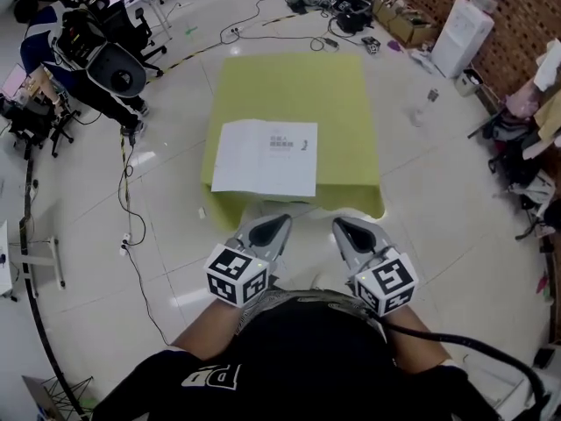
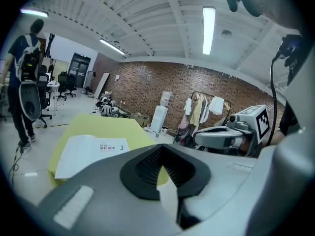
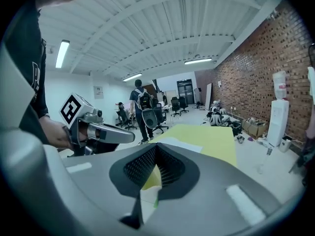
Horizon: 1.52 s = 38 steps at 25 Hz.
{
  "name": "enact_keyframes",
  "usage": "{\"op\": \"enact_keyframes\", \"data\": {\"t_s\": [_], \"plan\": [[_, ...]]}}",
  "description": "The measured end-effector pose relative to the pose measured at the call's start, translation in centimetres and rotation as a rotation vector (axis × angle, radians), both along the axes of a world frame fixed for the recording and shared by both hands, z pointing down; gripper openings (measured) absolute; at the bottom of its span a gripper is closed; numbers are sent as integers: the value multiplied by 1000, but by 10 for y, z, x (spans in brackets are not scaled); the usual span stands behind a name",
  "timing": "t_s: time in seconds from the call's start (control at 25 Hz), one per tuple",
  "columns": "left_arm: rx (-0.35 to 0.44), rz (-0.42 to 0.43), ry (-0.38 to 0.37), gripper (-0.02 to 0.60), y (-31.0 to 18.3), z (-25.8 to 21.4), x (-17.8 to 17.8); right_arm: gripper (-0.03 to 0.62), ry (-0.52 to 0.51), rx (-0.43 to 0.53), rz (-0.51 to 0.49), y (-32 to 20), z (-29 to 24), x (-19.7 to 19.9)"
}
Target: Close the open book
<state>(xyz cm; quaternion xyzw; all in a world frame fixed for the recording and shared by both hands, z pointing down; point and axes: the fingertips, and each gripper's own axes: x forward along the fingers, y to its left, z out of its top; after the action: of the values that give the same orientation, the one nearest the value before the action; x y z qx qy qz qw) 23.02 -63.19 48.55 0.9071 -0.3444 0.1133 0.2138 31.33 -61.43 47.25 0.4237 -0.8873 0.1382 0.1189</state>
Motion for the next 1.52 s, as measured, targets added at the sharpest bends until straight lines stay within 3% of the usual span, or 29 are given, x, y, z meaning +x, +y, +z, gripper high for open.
{"op": "enact_keyframes", "data": {"t_s": [0.28,0.48,0.88,1.52], "plan": [[33,103,-27,8,2,-19,-32,6,-48,-21,83,-3,0,-37],[45,130,-15,9,-9,-27,-67,6,-49,0,138,-5,-4,-72],[42,125,29,8,-16,-21,-119,6,-35,-9,169,-1,-3,-118],[68,38,61,8,-21,-27,-135,6,-40,-39,124,-2,-3,-125]]}}
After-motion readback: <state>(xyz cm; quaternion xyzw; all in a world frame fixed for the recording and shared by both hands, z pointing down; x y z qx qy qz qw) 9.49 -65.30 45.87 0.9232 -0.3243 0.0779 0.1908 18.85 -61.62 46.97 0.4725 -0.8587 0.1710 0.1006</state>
